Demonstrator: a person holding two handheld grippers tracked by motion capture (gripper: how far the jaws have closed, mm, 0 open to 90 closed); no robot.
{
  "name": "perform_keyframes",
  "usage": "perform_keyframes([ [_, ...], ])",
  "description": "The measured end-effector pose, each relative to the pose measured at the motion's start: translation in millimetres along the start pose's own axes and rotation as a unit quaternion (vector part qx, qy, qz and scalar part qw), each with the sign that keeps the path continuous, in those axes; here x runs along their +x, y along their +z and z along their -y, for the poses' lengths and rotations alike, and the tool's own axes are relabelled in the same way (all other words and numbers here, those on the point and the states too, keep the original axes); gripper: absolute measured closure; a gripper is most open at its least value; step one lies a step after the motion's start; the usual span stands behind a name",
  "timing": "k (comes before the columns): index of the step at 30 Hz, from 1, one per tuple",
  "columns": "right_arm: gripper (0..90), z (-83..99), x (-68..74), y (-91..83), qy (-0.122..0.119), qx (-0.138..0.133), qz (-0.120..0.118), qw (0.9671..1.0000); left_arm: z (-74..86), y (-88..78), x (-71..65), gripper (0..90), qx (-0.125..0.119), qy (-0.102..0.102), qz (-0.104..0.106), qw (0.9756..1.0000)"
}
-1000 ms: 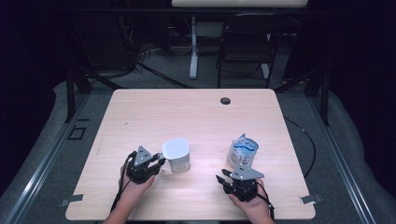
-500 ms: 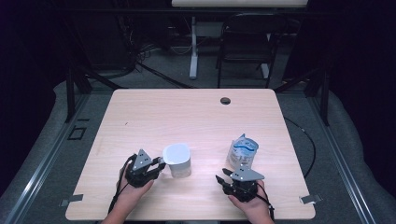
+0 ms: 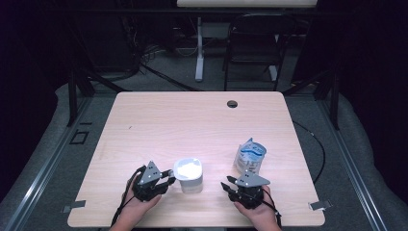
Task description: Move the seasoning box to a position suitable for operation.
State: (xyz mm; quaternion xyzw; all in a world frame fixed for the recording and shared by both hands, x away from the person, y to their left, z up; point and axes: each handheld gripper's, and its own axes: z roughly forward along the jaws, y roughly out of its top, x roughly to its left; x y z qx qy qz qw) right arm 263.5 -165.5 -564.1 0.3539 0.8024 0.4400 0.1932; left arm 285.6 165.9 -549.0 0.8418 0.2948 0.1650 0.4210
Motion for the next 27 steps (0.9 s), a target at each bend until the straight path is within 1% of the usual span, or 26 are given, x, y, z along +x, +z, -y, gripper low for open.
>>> perform_keyframes([
  [1,67.9,0.0,-0.1,-0.4,0.001,0.001,0.001,1.0,0.1,-0.6,-1.1,69.6,0.001,0.005,0.005,1.0],
  [4,70.3,-0.1,-0.8,-0.9,0.001,0.001,0.003,1.0,1.3,-0.9,-3.2,69.5,-0.002,0.006,0.014,0.9999],
  [8,71.9,-0.4,-0.9,-1.8,0.004,-0.002,0.004,1.0,1.5,-0.9,-4.3,69.4,-0.004,0.006,0.014,0.9999],
  [12,73.3,-0.8,0.8,-1.8,-0.003,0.003,0.0,1.0,3.5,-1.0,-1.0,69.2,-0.01,-0.008,0.01,0.9999],
  [15,71.4,-0.6,3.3,-1.2,-0.009,0.0,0.001,1.0,4.3,-2.0,1.3,68.6,-0.01,-0.02,0.006,0.9997],
  [17,71.4,-0.8,4.0,-1.0,-0.009,0.0,-0.002,1.0,4.4,-2.4,1.8,67.8,-0.011,-0.029,0.008,0.9995],
  [18,71.3,-1.1,4.1,-1.4,-0.01,0.001,-0.004,0.9999,4.3,-2.6,1.9,67.3,-0.01,-0.03,0.007,0.9995],
  [23,72.4,-1.1,3.2,-1.7,-0.011,0.009,0.0,0.9999,4.7,-6.4,1.9,64.4,-0.009,-0.044,0.009,0.9989],
  [25,71.2,-1.6,2.1,-1.8,-0.011,0.014,-0.003,0.9998,5.3,-9.5,1.9,62.0,-0.007,-0.05,0.01,0.9987],
  [27,70.2,-1.7,1.9,-1.9,-0.009,0.011,0.002,0.9999,5.6,-12.8,1.9,60.8,-0.008,-0.053,0.013,0.9985],
])
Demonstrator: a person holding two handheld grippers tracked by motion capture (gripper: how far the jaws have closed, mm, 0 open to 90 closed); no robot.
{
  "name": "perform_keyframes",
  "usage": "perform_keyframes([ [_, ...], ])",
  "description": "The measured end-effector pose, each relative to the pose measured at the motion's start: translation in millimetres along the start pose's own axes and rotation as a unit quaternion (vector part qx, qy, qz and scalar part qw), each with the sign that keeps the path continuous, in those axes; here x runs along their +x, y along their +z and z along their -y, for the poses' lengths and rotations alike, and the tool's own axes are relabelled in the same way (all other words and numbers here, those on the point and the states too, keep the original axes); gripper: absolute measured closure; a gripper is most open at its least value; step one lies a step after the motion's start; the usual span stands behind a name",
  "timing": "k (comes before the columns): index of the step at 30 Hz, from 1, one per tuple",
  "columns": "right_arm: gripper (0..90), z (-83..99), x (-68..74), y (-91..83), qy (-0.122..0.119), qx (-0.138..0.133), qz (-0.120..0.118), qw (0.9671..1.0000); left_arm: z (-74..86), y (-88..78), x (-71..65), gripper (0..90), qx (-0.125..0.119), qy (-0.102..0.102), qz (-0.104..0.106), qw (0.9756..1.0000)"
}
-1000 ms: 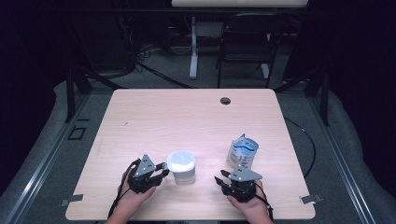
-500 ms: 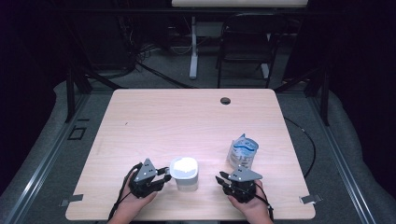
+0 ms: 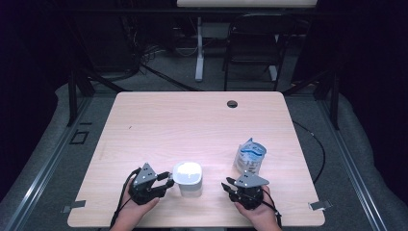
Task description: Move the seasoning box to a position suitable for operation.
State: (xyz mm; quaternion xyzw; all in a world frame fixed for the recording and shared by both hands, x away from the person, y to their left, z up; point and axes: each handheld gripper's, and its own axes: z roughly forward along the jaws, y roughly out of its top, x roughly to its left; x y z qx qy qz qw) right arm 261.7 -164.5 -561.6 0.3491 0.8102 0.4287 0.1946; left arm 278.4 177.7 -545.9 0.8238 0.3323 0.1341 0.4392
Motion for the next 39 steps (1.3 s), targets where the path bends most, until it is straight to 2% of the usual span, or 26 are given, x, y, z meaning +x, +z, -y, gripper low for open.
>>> perform_keyframes([
  [2,70.2,-0.4,-0.4,-0.3,0.004,-0.005,-0.004,1.0,0.0,-3.4,-0.5,60.0,-0.003,-0.005,-0.001,1.0],
  [4,72.2,-1.4,-0.3,-1.6,0.003,-0.003,-0.005,1.0,0.2,-8.8,0.4,59.9,-0.009,-0.014,0.011,0.9998],
  [8,74.9,-3.2,1.7,-3.2,-0.001,0.0,-0.016,0.9999,-0.5,-18.4,2.8,60.2,-0.017,-0.015,0.019,0.9996],
  [12,73.5,-7.8,4.7,-4.9,-0.003,-0.003,-0.021,0.9998,-4.4,-25.8,9.0,57.3,-0.033,-0.027,0.019,0.9989],
  [14,73.2,-11.0,5.4,-5.6,0.002,-0.005,-0.023,0.9997,-6.0,-27.4,12.2,53.6,-0.029,-0.036,0.015,0.9988],
  [18,73.2,-19.6,4.4,-8.2,0.006,-0.001,-0.02,0.9998,-7.6,-30.3,19.5,54.5,-0.032,-0.047,0.006,0.9984],
  [21,72.4,-25.4,2.5,-10.0,0.009,-0.002,-0.018,0.9998,-10.6,-30.4,23.6,58.4,-0.031,-0.054,0.003,0.9981],
  [25,70.7,-34.6,1.4,-9.8,0.007,-0.004,-0.024,0.9997,-18.3,-28.6,27.0,58.9,-0.034,-0.062,-0.006,0.9975],
  [28,72.8,-41.9,2.9,-7.9,-0.003,0.002,-0.03,0.9995,-24.2,-26.7,27.9,57.1,-0.037,-0.06,-0.014,0.9974],
  [31,72.5,-47.4,4.1,-5.0,-0.003,0.005,-0.03,0.9995,-30.2,-25.2,30.1,52.9,-0.042,-0.073,-0.017,0.9963],
  [33,72.3,-50.9,3.5,-2.9,0.003,0.006,-0.034,0.9994,-33.0,-24.2,32.5,48.7,-0.036,-0.082,-0.017,0.9959],
  [36,71.5,-56.3,1.9,0.8,0.012,0.012,-0.043,0.9989,-36.3,-20.6,35.3,46.3,-0.019,-0.073,-0.022,0.9969],
  [37,71.0,-58.2,1.2,1.6,0.013,0.013,-0.051,0.9985,-37.0,-19.9,36.1,47.8,-0.019,-0.074,-0.017,0.9969],
  [39,71.3,-62.1,0.6,2.4,0.009,0.016,-0.054,0.9984,-39.3,-19.7,37.2,50.3,-0.021,-0.074,-0.01,0.997],
])
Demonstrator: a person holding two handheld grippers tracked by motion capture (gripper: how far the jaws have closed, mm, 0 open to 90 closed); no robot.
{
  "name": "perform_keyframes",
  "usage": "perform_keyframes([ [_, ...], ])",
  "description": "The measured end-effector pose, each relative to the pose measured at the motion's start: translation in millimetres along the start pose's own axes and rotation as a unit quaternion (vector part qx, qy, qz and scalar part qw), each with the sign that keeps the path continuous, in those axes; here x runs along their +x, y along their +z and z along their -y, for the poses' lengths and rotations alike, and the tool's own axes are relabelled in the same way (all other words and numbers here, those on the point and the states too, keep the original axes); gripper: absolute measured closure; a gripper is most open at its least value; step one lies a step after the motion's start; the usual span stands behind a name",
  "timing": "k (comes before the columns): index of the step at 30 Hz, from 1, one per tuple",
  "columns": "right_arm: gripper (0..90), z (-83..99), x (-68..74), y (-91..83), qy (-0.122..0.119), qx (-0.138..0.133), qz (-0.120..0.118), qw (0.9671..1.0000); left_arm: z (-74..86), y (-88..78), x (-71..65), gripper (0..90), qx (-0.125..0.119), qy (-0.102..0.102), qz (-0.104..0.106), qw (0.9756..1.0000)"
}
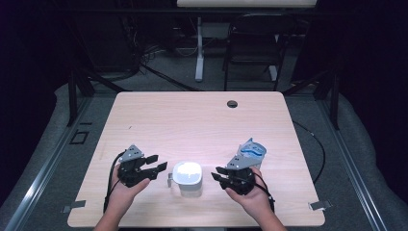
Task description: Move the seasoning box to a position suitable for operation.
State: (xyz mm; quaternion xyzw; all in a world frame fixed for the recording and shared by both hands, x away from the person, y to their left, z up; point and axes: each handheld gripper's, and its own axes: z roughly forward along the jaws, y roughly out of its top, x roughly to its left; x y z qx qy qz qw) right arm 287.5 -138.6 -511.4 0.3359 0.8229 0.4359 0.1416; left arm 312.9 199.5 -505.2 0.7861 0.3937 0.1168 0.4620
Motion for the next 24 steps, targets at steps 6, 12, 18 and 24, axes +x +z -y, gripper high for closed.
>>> perform_keyframes([
  [6,76.0,-10.0,-0.5,2.1,-0.006,0.003,-0.015,0.9999,-13.7,-0.1,-0.1,55.1,-0.004,0.006,-0.01,0.9999],
  [12,79.3,-22.9,-1.8,3.5,-0.014,0.002,-0.008,0.9999,-26.3,-0.4,-4.1,64.4,-0.008,0.015,0.009,0.9998],
  [18,82.1,-30.5,-1.5,7.2,-0.029,0.002,-0.002,0.9996,-31.5,-1.1,-6.6,74.3,0.0,0.028,0.02,0.9994],
  [24,82.8,-30.0,-1.6,9.4,-0.031,0.003,-0.001,0.9995,-37.1,-4.9,-13.5,84.3,-0.002,0.043,0.04,0.9983],
])
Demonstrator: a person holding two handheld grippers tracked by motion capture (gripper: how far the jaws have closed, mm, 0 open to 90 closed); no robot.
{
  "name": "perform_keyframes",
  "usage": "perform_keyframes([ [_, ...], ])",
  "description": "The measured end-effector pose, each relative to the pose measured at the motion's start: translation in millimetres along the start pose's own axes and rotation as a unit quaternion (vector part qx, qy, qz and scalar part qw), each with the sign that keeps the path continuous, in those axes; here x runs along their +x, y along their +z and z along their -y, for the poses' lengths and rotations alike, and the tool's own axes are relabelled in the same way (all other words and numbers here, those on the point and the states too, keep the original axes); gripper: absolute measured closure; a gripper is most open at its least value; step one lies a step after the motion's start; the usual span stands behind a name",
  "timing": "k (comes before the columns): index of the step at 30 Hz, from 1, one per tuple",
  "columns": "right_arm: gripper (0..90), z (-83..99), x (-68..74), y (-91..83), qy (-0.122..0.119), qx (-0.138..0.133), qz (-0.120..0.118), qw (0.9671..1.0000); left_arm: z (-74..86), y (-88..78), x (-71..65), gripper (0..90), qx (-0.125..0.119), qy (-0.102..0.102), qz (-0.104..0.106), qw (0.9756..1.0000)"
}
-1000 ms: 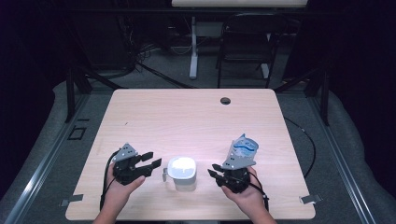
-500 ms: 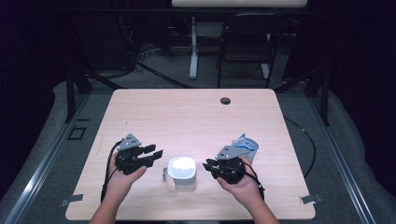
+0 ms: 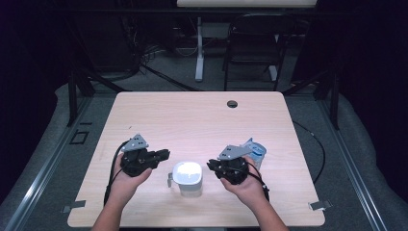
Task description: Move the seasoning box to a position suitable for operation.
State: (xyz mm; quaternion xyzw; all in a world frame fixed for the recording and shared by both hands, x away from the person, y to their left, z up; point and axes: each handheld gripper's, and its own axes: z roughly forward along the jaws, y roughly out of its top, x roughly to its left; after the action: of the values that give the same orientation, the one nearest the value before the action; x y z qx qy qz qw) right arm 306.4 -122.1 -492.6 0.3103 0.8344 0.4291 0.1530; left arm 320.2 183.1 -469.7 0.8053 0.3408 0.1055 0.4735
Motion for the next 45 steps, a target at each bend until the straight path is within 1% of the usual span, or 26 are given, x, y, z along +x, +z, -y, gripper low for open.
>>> perform_keyframes([
  [2,83.1,0.6,2.9,-1.3,-0.007,0.003,0.002,1.0,0.4,-0.8,-5.1,86.7,0.003,0.01,0.004,0.9999],
  [5,83.7,3.2,7.8,-5.8,-0.018,0.007,0.0,0.9998,1.0,-0.9,-10.7,89.8,0.008,0.018,0.008,0.9998],
  [8,86.0,7.6,7.6,-9.1,-0.007,0.004,-0.007,0.9999,0.2,0.3,-13.7,90.0,0.011,0.022,0.018,0.9995],
  [12,87.7,9.4,6.3,-8.7,0.0,0.004,-0.009,0.9999,-0.5,3.2,-19.7,90.0,0.023,0.033,0.026,0.9989],
  [15,88.6,8.9,8.6,-7.4,0.0,0.001,-0.012,0.9999,-0.5,4.8,-23.9,90.0,0.031,0.042,0.03,0.9982],
  [16,88.9,8.3,9.0,-7.6,-0.002,0.003,-0.014,0.9999,-0.3,5.3,-24.8,90.0,0.033,0.043,0.03,0.9981],
  [17,89.0,8.0,9.5,-7.5,-0.003,0.004,-0.014,0.9999,-0.2,5.7,-25.7,90.0,0.04,0.047,0.029,0.9977],
  [18,89.1,7.5,10.6,-6.9,-0.004,0.003,-0.013,0.9999,0.2,6.5,-26.3,90.0,0.043,0.048,0.027,0.9976],
  [21,88.9,6.6,12.7,-6.3,-0.008,0.002,-0.01,0.9999,1.8,7.2,-27.6,90.0,0.047,0.046,0.029,0.9974],
  [27,89.5,6.1,14.0,-6.9,-0.005,0.002,-0.014,0.9999,5.3,8.3,-28.0,90.0,0.06,0.044,0.027,0.9969],
  [29,90.0,5.8,14.7,-6.8,-0.004,0.001,-0.013,0.9999,6.4,8.4,-27.4,90.0,0.061,0.041,0.029,0.9968],
  [35,90.0,6.0,16.1,-6.5,-0.009,0.003,-0.01,0.9999,8.3,9.8,-27.6,90.0,0.068,0.043,0.029,0.9963],
  [42,90.0,6.8,15.8,-6.9,0.001,0.004,-0.029,0.9996,9.9,9.3,-26.6,90.0,0.064,0.038,0.032,0.9967],
  [45,90.0,7.1,15.9,-7.2,0.001,0.007,-0.032,0.9994,10.2,9.3,-27.0,90.0,0.063,0.038,0.031,0.9968],
])
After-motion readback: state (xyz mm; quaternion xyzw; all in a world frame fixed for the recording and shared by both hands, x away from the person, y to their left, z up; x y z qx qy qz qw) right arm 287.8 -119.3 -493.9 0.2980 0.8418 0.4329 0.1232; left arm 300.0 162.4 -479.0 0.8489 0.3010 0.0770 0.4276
